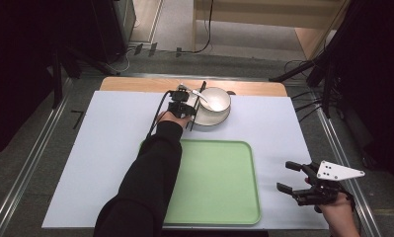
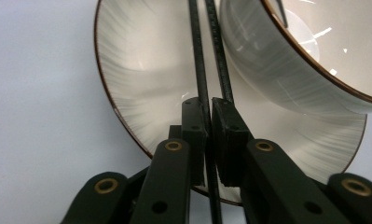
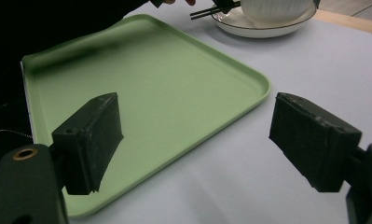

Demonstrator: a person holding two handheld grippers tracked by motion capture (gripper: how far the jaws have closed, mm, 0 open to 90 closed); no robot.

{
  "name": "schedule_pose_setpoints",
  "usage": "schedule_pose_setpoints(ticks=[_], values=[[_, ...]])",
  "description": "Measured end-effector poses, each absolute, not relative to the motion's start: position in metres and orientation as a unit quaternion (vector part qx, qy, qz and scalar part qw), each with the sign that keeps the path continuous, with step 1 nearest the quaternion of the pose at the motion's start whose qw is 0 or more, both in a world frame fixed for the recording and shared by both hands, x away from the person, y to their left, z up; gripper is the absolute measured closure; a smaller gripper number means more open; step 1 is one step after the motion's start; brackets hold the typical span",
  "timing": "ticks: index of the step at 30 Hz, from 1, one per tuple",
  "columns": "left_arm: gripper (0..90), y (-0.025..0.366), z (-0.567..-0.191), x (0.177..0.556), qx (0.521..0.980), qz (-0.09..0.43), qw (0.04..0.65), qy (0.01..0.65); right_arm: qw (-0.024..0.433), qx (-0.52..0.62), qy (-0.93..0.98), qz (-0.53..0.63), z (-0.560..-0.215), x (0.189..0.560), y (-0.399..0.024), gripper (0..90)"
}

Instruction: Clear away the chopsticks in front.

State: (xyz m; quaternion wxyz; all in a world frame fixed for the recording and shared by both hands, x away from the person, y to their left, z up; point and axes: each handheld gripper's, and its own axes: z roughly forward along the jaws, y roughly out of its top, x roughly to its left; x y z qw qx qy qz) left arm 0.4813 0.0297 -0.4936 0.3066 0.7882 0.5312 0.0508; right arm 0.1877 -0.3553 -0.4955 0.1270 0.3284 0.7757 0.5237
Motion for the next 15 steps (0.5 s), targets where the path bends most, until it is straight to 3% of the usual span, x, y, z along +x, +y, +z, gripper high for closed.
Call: schedule_pose_setpoints(ticks=[10,15], values=[[86.3,0.043,-0.481,0.482,0.782,0.049,0.304,0.542,0.127,0.328,0.775,0.524,-0.495,0.187,-0.355,17.4],[86.3,0.072,-0.459,0.475,0.775,0.044,0.314,0.547,0.125,0.327,0.777,0.523,-0.496,0.187,-0.354,17.4]])
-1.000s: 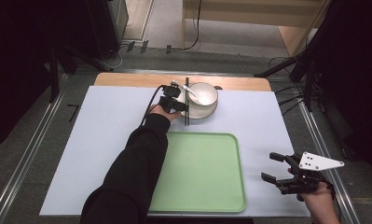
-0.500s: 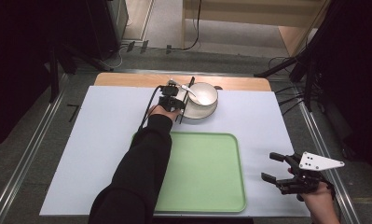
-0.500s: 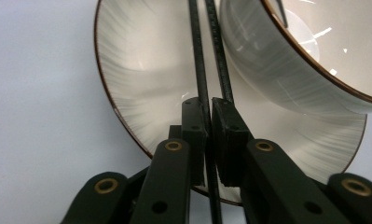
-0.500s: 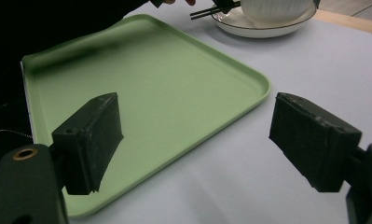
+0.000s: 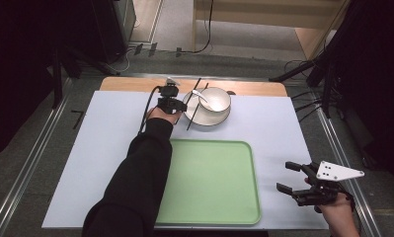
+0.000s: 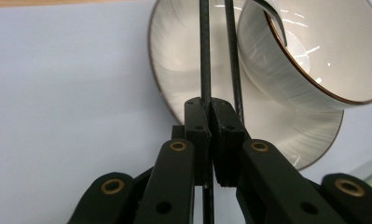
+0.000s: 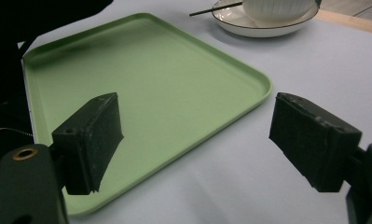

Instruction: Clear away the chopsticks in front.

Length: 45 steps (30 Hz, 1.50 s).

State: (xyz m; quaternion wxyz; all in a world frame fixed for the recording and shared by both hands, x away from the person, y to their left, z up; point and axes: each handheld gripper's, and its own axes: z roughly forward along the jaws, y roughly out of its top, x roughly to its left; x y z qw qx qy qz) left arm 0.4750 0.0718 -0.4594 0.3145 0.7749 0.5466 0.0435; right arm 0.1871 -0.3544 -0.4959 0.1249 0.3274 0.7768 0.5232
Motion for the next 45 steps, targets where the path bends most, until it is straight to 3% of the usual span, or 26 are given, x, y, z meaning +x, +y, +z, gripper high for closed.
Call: schedule_pose_setpoints(ticks=[17,32,45], values=[[86.3,0.159,-0.44,0.425,0.77,0.028,0.333,0.544,0.127,0.326,0.781,0.517,-0.496,0.189,-0.352,17.3],[86.2,0.179,-0.459,0.335,0.793,0.022,0.334,0.509,0.128,0.325,0.782,0.516,-0.496,0.188,-0.352,17.4],[86.1,0.191,-0.475,0.284,0.798,-0.001,0.314,0.515,0.129,0.322,0.783,0.516,-0.496,0.19,-0.351,17.4]])
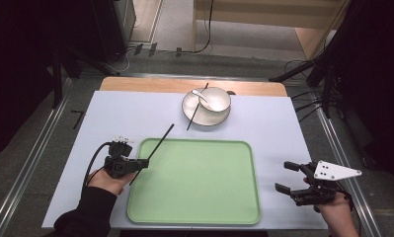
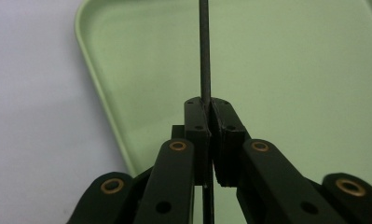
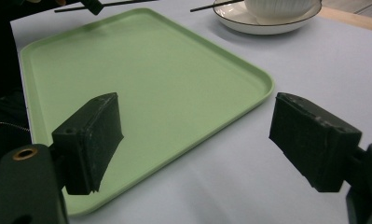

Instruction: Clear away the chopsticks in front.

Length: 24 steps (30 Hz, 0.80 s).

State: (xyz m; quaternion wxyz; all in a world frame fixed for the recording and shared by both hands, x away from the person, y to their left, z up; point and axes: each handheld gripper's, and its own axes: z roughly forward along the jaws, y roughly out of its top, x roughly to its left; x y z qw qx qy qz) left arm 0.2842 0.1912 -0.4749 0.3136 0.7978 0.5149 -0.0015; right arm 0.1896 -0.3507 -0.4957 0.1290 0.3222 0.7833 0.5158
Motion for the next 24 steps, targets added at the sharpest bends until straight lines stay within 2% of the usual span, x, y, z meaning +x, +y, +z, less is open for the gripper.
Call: schedule_pose_setpoints(ticks=[9,10,19,22,23,24], values=[[85.8,0.195,-0.48,0.265,0.798,-0.02,0.301,0.521,0.13,0.323,0.783,0.516,-0.495,0.19,-0.35,17.3],[85.8,0.192,-0.486,0.263,0.803,-0.026,0.285,0.523,0.129,0.323,0.783,0.516,-0.495,0.19,-0.349,17.3],[84.0,0.182,-0.5,0.266,0.812,-0.044,0.261,0.521,0.126,0.32,0.785,0.515,-0.495,0.191,-0.348,17.3],[81.8,0.181,-0.5,0.266,0.814,-0.045,0.264,0.516,0.125,0.32,0.785,0.515,-0.495,0.191,-0.348,17.3],[74.6,0.181,-0.5,0.267,0.814,-0.049,0.268,0.513,0.126,0.32,0.785,0.515,-0.495,0.191,-0.348,17.3],[74.6,0.181,-0.5,0.267,0.814,-0.052,0.272,0.51,0.126,0.32,0.785,0.515,-0.495,0.191,-0.348,17.3]])
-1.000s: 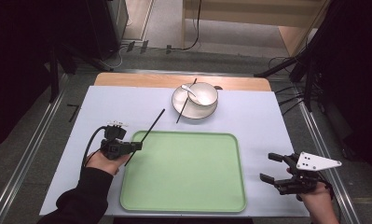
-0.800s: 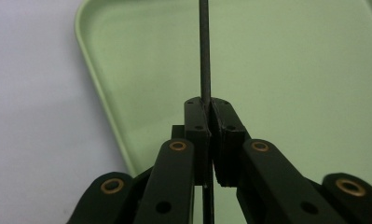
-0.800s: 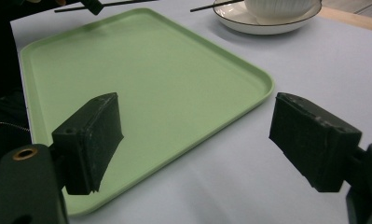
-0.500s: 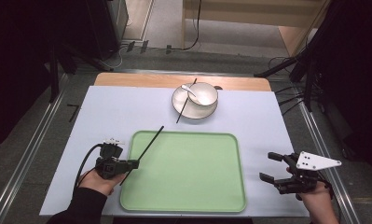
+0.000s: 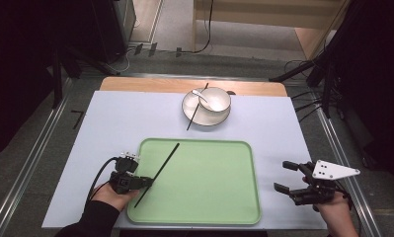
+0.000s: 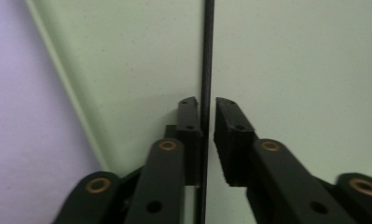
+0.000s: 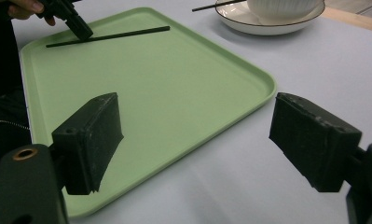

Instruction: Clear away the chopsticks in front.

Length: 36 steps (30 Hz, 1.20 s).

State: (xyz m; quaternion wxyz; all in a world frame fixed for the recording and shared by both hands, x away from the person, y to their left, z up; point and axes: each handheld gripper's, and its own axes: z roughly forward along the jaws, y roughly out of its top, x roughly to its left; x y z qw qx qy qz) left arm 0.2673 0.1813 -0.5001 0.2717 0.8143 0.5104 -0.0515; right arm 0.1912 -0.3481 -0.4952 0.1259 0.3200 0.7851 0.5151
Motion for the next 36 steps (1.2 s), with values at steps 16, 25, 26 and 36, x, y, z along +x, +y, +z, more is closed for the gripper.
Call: schedule_pose_setpoints(ticks=[16,25,26,36], values=[[35.9,0.166,-0.489,0.319,0.821,-0.034,0.339,0.458,0.125,0.32,0.786,0.514,-0.496,0.191,-0.349,17.3],[34.2,0.139,-0.478,0.356,0.829,-0.021,0.344,0.44,0.127,0.321,0.783,0.517,-0.495,0.191,-0.35,17.3],[34.0,0.137,-0.476,0.36,0.828,-0.019,0.346,0.442,0.127,0.32,0.784,0.516,-0.496,0.191,-0.35,17.3],[31.7,0.112,-0.455,0.394,0.828,-0.012,0.368,0.423,0.125,0.322,0.784,0.516,-0.496,0.191,-0.35,17.4]])
